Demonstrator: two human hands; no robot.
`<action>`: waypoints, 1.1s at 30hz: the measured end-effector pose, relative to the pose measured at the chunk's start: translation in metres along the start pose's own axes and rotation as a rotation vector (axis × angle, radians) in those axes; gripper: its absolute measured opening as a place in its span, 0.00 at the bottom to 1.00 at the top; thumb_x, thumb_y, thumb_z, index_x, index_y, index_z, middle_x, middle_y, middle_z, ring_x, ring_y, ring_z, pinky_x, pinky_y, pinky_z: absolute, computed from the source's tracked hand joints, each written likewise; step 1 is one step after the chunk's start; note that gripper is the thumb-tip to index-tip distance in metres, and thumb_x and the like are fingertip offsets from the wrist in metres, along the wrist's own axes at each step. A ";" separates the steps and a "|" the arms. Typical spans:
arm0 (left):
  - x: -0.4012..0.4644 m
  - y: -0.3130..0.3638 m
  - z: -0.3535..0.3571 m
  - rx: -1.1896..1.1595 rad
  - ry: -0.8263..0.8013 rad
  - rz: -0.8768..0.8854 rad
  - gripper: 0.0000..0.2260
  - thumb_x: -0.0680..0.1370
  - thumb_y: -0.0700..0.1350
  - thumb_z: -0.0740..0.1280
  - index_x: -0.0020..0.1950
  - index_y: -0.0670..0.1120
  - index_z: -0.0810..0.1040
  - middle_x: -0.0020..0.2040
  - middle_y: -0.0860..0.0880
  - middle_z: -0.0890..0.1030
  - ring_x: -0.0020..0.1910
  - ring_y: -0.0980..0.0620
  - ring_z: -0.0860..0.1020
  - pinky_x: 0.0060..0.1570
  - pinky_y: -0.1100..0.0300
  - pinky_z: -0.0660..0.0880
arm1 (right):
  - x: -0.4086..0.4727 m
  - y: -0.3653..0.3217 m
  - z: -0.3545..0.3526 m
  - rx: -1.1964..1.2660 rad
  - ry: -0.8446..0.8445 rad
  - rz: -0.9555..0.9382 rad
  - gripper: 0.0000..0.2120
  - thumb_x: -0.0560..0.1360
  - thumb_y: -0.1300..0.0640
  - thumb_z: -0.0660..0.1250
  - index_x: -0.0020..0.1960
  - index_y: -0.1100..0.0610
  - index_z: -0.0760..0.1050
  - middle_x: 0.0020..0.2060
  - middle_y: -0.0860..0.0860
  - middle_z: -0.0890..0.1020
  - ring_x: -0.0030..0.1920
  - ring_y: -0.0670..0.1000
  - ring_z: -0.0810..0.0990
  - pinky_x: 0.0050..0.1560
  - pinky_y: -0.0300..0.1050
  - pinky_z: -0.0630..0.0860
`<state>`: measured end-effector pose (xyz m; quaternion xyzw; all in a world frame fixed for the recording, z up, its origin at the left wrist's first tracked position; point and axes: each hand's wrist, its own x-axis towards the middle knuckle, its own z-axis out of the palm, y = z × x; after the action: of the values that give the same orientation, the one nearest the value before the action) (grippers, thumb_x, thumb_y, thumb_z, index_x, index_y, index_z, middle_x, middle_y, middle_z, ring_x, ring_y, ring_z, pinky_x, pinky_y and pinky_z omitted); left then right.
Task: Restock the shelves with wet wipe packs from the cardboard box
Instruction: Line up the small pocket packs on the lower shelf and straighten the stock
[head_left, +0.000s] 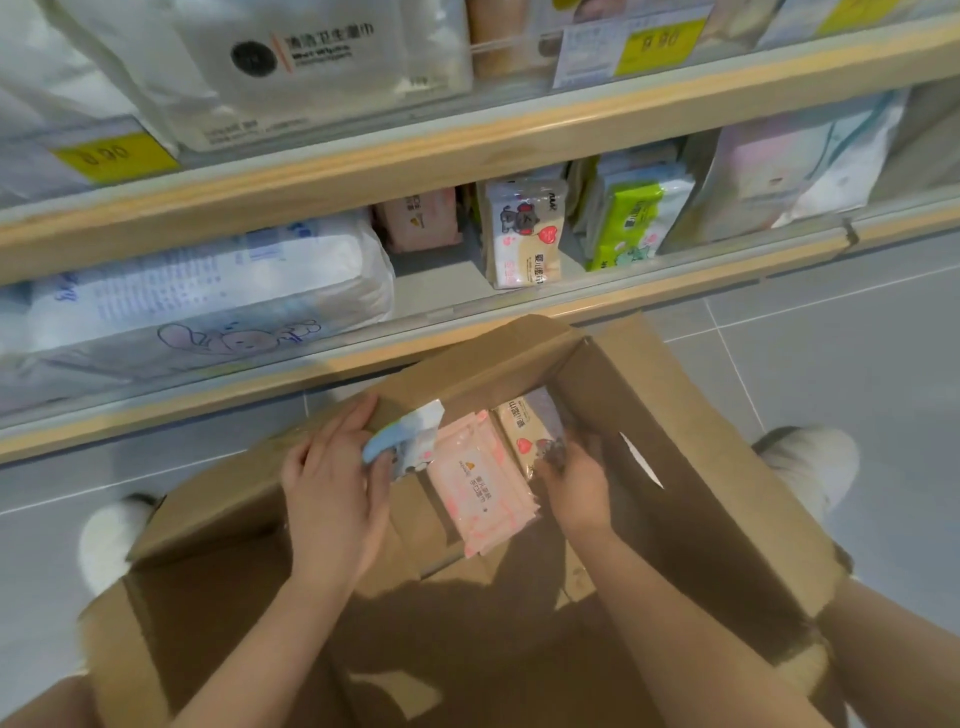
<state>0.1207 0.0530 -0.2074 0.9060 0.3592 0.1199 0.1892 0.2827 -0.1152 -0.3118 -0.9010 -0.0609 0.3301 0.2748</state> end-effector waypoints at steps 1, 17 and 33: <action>0.001 0.000 0.000 0.002 0.001 -0.005 0.16 0.78 0.48 0.57 0.64 0.46 0.73 0.65 0.49 0.76 0.63 0.53 0.69 0.60 0.59 0.57 | 0.000 0.000 -0.002 0.018 -0.014 -0.004 0.12 0.76 0.58 0.66 0.58 0.59 0.74 0.58 0.57 0.78 0.52 0.54 0.80 0.43 0.40 0.71; 0.000 0.018 -0.027 -0.072 -0.083 -0.105 0.17 0.79 0.48 0.61 0.68 0.47 0.70 0.61 0.46 0.78 0.61 0.46 0.72 0.63 0.47 0.68 | -0.055 -0.026 -0.104 0.605 -0.372 -0.005 0.16 0.75 0.64 0.67 0.62 0.55 0.73 0.52 0.54 0.83 0.49 0.51 0.84 0.41 0.39 0.78; 0.033 0.027 -0.035 -0.066 -0.207 -0.050 0.07 0.81 0.55 0.54 0.52 0.53 0.63 0.45 0.50 0.80 0.37 0.55 0.78 0.29 0.56 0.77 | -0.032 -0.137 -0.179 0.442 -0.072 -0.483 0.10 0.75 0.65 0.66 0.56 0.59 0.73 0.51 0.50 0.81 0.51 0.47 0.80 0.48 0.42 0.77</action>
<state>0.1486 0.0666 -0.1617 0.8975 0.3561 0.0327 0.2581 0.3799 -0.0906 -0.1072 -0.7669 -0.2093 0.2925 0.5315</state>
